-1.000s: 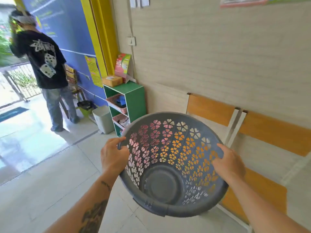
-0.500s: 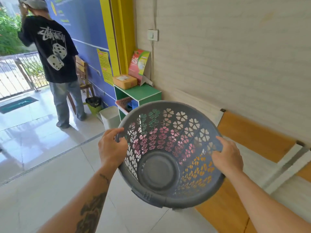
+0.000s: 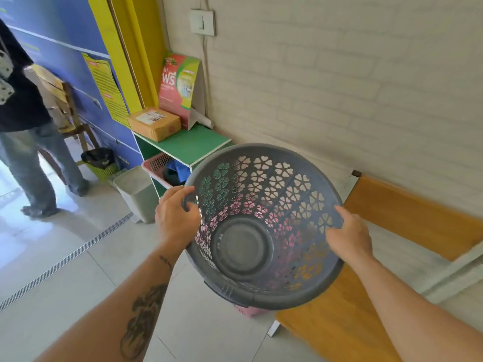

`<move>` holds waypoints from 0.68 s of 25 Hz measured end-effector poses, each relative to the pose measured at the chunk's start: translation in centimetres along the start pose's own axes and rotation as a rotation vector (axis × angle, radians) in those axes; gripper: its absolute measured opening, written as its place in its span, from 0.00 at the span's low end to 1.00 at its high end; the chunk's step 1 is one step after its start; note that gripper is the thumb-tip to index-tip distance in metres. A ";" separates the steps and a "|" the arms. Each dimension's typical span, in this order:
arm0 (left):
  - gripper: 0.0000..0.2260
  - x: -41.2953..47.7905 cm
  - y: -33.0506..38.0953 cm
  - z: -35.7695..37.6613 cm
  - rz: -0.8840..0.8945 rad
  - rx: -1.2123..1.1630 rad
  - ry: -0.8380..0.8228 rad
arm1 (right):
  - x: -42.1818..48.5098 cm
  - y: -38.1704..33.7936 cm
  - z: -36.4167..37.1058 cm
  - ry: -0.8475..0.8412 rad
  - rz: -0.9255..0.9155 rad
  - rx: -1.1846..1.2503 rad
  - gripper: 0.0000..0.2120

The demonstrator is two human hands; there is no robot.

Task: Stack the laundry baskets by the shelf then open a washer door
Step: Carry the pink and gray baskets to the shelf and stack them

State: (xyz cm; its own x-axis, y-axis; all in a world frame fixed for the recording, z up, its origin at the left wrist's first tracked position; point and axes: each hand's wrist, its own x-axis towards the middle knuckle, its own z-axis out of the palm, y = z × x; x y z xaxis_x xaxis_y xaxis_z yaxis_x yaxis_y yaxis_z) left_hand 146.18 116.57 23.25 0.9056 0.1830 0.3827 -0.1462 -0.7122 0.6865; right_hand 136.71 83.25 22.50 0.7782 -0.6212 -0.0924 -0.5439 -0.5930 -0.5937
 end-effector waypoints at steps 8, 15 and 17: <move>0.20 5.0 -5.9 8.3 0.045 0.083 -0.228 | 5.0 -0.1 6.6 -0.210 0.185 0.007 0.37; 0.21 9.5 -13.3 17.3 0.084 0.085 -0.560 | 6.5 0.2 14.7 -0.220 0.488 -0.023 0.36; 0.23 10.7 -15.0 20.0 0.103 0.095 -0.669 | 6.9 0.6 16.8 -0.220 0.567 0.011 0.36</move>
State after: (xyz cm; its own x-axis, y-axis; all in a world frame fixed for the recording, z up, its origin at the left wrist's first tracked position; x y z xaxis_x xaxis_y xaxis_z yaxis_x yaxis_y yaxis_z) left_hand 166.02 115.67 4.72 0.9445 -0.3257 -0.0422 -0.2372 -0.7653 0.5984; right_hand 147.06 87.19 8.05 0.4152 -0.7173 -0.5595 -0.8904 -0.1943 -0.4116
